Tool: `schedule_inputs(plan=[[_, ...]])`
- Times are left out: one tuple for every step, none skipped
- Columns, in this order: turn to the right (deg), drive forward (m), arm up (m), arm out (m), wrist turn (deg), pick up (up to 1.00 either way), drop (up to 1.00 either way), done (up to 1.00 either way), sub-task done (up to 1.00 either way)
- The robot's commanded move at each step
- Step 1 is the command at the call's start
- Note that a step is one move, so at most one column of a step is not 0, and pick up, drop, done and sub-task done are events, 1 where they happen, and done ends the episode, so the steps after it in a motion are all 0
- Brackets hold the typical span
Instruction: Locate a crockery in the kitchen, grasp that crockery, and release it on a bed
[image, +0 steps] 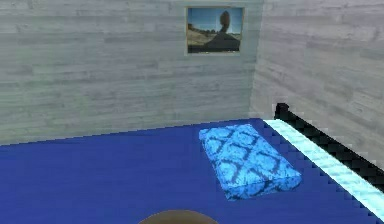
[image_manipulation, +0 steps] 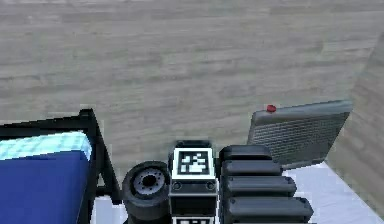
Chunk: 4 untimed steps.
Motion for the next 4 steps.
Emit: schedule_inputs(plan=[[45.0, 0.00, 0.00, 0.00, 0.0, 0.00, 0.00, 0.00, 0.00], [45.0, 0.00, 0.00, 0.00, 0.0, 0.00, 0.00, 0.00, 0.00], [45.0, 0.00, 0.00, 0.00, 0.0, 0.00, 0.00, 0.00, 0.00], [15.0, 0.00, 0.00, 0.00, 0.0, 0.00, 0.00, 0.00, 0.00]])
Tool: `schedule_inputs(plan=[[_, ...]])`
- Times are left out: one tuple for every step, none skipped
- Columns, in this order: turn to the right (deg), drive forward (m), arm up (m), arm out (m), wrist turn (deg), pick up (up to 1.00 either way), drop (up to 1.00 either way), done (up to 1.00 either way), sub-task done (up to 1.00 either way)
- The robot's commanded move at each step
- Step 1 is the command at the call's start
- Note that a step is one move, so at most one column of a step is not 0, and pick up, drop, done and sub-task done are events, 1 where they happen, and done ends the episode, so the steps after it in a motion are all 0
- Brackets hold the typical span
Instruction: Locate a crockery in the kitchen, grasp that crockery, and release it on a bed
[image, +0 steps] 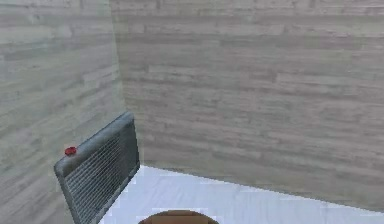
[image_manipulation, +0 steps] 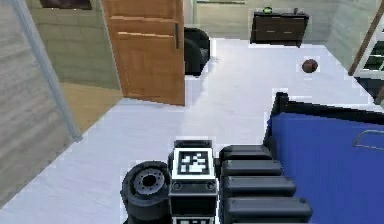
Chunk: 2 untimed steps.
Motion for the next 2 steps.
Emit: schedule_inputs(plan=[[3.0, 0.00, 0.00, 0.00, 0.0, 0.00, 0.00, 0.00, 0.00], [-45.0, 0.00, 0.00, 0.00, 0.0, 0.00, 0.00, 0.00, 0.00]])
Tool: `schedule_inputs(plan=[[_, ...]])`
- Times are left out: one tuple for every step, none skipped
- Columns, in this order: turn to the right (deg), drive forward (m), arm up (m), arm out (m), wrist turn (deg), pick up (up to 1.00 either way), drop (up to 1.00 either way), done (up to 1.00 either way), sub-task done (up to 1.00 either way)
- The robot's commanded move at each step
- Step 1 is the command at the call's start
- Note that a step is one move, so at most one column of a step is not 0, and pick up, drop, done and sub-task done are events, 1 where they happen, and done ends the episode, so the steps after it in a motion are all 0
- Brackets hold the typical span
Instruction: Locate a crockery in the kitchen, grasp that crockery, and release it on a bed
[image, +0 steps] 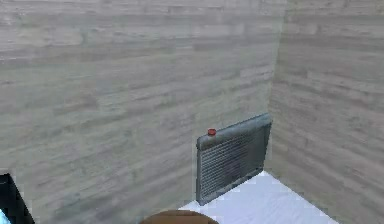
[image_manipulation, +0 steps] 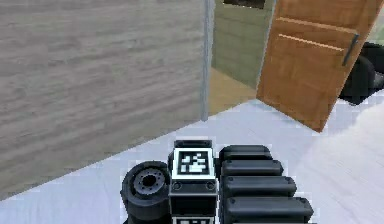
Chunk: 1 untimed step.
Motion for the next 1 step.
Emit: schedule_inputs(plan=[[-45.0, 0.00, 0.00, 0.00, 0.0, 0.00, 0.00, 0.00, 0.00]])
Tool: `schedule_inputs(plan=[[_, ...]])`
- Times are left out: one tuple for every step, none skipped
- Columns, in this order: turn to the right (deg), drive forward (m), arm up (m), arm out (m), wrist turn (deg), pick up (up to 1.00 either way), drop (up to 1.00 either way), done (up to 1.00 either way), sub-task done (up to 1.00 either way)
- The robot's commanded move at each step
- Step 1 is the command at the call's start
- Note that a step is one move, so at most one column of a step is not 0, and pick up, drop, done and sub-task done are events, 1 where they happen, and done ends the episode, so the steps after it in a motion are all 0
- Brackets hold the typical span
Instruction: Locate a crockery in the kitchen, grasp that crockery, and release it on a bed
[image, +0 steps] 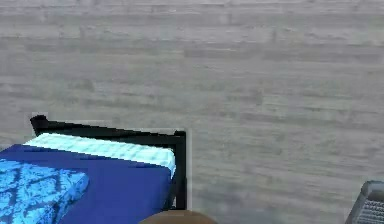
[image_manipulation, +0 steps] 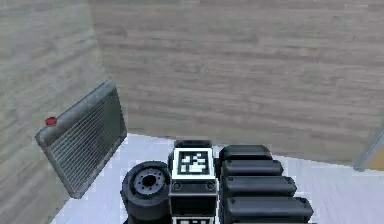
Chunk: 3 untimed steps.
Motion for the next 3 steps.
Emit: schedule_inputs(plan=[[-45.0, 0.00, 0.00, 0.00, 0.0, 0.00, 0.00, 0.00, 0.00], [-30.0, 0.00, 0.00, 0.00, 0.0, 0.00, 0.00, 0.00, 0.00], [-45.0, 0.00, 0.00, 0.00, 0.0, 0.00, 0.00, 0.00, 0.00]])
